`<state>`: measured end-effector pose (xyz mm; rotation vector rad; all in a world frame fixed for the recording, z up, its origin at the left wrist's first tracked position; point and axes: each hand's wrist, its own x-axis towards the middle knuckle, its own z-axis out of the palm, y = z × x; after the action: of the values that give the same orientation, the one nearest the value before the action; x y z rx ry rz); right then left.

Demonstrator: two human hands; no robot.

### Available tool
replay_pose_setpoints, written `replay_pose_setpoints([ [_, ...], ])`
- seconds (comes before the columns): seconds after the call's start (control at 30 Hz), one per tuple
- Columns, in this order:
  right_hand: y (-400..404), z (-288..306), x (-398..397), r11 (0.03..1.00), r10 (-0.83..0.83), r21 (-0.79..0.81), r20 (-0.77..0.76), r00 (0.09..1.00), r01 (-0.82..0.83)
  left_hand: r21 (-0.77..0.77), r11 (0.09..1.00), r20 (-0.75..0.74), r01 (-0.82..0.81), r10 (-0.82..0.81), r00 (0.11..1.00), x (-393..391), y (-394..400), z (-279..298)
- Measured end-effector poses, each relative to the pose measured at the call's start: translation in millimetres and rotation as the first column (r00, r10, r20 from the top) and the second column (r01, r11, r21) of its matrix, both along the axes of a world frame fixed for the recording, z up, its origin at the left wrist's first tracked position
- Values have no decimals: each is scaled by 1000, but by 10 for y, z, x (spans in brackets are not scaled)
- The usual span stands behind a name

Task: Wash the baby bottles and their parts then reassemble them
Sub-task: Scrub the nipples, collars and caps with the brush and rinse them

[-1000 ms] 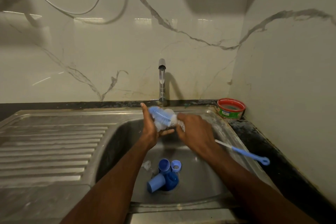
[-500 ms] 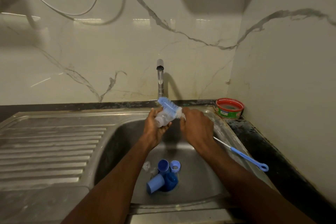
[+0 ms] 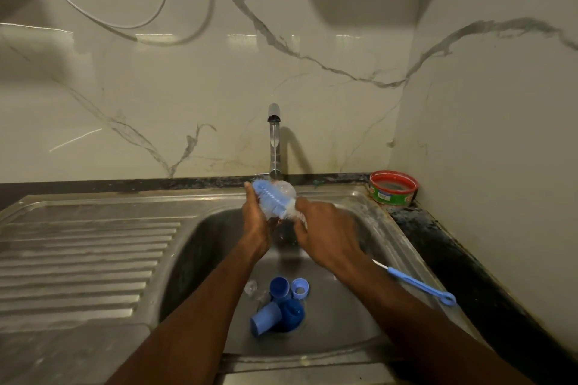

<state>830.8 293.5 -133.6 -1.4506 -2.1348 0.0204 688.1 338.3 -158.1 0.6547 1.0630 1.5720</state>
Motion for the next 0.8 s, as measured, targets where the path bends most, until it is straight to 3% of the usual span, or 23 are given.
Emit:
replay_pose_setpoints([
  [0.07, 29, 23, 29, 1000, -11, 27, 15, 1000, 10, -3, 1000, 28, 3, -3, 1000, -42, -1, -17],
  [0.23, 160, 134, 129, 972, -217, 91, 12, 976, 215, -6, 995, 79, 99, -98, 992, -17, -8, -18],
  [0.3, 99, 77, 87, 988, -150, 44, 20, 988, 149, -19, 998, 131, 66, -63, 989, -8, -17, 6],
  [0.43, 27, -64, 49, 999, 14, 38, 85, 996, -17, -78, 994, 82, 76, -70, 994, -28, -8, 7],
  [0.6, 189, 88, 113, 979, -199, 46, 9, 980, 199, -36, 997, 155, 67, -61, 986, 27, 27, -26],
  [0.7, 65, -35, 29, 999, -49, -3, 15, 999, 49, -66, 998, 41, 3, 0, 999, -57, 34, -6],
  [0.8, 35, -89, 28, 998, 63, 16, 40, 997, -64, -76, 997, 82, 22, -16, 997, -126, 41, -47],
])
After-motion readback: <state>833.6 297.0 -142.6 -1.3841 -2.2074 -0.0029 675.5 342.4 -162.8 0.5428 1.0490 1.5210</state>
